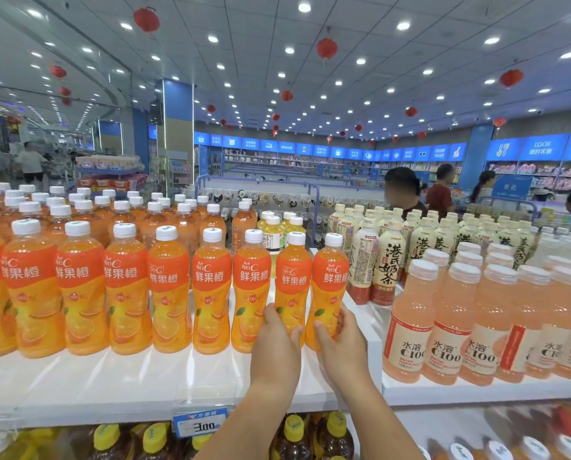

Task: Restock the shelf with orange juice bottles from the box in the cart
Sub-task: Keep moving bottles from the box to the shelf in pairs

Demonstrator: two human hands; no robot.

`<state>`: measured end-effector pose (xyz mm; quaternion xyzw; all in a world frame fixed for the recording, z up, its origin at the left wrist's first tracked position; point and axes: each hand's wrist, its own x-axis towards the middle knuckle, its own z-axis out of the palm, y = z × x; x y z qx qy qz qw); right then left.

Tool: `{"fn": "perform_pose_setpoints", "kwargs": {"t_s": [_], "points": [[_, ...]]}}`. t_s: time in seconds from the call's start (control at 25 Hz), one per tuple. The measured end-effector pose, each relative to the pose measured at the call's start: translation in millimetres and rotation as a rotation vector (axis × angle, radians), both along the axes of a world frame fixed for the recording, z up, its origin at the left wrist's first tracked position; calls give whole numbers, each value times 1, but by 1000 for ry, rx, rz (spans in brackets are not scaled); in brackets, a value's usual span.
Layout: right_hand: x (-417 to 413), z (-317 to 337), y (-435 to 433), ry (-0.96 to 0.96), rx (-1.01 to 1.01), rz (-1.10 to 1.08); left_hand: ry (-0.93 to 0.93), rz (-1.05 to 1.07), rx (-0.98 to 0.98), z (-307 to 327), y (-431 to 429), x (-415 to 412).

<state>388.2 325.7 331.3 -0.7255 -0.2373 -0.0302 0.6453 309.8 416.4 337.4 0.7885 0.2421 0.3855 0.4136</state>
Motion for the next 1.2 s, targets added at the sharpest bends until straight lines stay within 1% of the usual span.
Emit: {"fn": "perform_pose_setpoints", "kwargs": {"t_s": [0.56, 0.92, 1.12, 1.2], "points": [[-1, -4, 2, -71, -26, -29, -24, 33, 56, -3, -1, 5], [-2, -7, 2, -69, -38, -31, 28, 36, 89, 2, 1, -2], [-7, -7, -1, -94, -50, -34, -29, -50, 30, -1, -3, -18], [-10, -8, -4, -90, -47, -26, -19, -89, -4, 0, -5, -27]]}}
